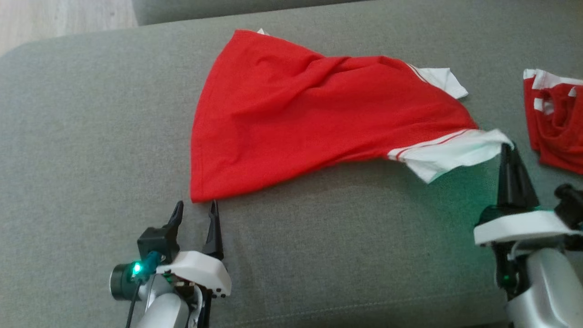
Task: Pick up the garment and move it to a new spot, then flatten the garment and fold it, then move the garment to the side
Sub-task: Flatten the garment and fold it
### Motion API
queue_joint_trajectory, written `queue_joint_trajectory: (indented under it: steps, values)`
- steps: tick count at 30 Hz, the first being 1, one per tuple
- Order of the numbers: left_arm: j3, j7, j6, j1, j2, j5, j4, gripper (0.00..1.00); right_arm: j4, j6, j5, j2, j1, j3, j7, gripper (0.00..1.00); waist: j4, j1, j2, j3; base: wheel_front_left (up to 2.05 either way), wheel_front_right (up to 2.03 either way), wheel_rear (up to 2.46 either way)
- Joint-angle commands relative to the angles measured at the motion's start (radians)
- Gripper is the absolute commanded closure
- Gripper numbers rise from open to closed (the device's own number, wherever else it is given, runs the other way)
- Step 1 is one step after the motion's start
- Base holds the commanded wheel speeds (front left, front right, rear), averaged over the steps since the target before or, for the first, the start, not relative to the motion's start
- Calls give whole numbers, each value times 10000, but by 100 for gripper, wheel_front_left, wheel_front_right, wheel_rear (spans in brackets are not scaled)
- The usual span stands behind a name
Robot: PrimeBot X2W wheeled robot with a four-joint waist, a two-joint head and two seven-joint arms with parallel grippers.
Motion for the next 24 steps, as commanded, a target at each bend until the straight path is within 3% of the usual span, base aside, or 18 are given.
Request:
queue_joint_trajectory:
  steps: [1,14,21,24]
  values:
    - [305,-51,-153,-455,77,-69,-115,0,-264,65,68,-209,-427,136,-110,100,-26,0,0,93,0,0,0]
    - [205,-51,-807,-1106,77,26,996,0,-122,65,214,-214,-977,93,-111,100,-128,0,0,549,0,0,0]
    - [-21,-51,-1277,-1143,77,-180,1072,0,-155,65,246,-271,-1109,144,-111,100,-160,0,0,594,0,0,0]
    - [-46,-51,-1271,-1153,77,-58,964,0,-176,65,230,-293,-1125,174,-111,100,-179,0,0,624,0,0,0]
